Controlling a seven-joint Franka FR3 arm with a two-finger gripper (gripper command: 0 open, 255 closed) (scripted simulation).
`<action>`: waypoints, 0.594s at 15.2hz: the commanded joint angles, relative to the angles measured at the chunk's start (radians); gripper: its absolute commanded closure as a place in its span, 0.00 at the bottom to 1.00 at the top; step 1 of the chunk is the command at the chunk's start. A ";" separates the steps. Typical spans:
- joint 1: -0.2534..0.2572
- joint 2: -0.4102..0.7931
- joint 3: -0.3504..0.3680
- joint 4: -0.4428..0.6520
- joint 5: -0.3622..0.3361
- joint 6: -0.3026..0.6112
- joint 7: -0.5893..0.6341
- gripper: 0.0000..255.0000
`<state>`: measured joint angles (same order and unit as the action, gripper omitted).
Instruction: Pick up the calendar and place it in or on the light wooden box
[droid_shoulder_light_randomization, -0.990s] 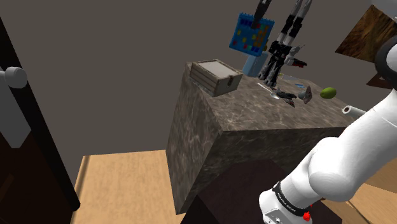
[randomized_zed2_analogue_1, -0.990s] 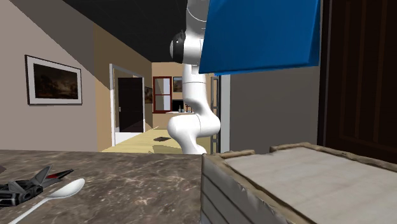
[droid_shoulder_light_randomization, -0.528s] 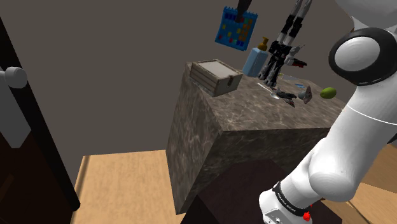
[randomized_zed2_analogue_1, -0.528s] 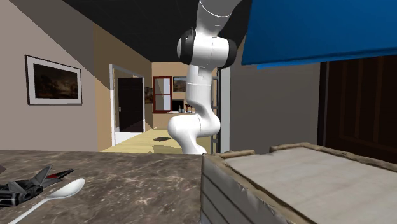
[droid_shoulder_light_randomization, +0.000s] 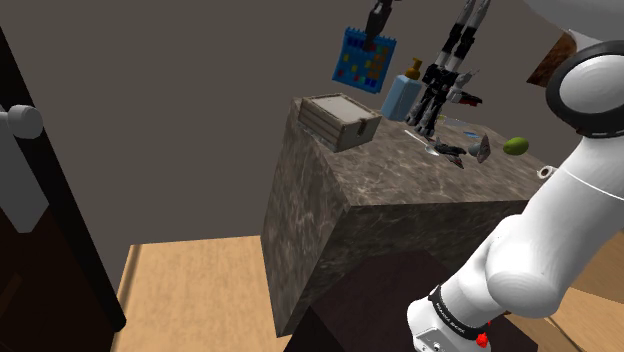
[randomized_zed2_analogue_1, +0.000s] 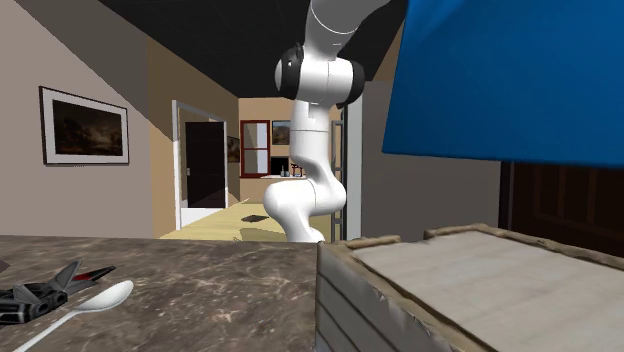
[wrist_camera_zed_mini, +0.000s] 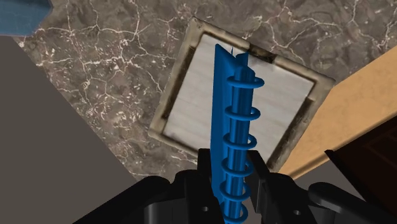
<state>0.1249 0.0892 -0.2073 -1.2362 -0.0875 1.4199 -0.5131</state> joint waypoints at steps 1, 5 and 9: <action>0.003 -0.023 0.002 -0.060 -0.005 0.038 0.007 1.00; 0.006 -0.055 0.004 -0.158 -0.011 0.104 0.017 1.00; 0.008 -0.081 0.006 -0.245 -0.017 0.166 0.026 1.00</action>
<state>0.1325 0.0161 -0.2020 -1.4565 -0.1026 1.5670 -0.4900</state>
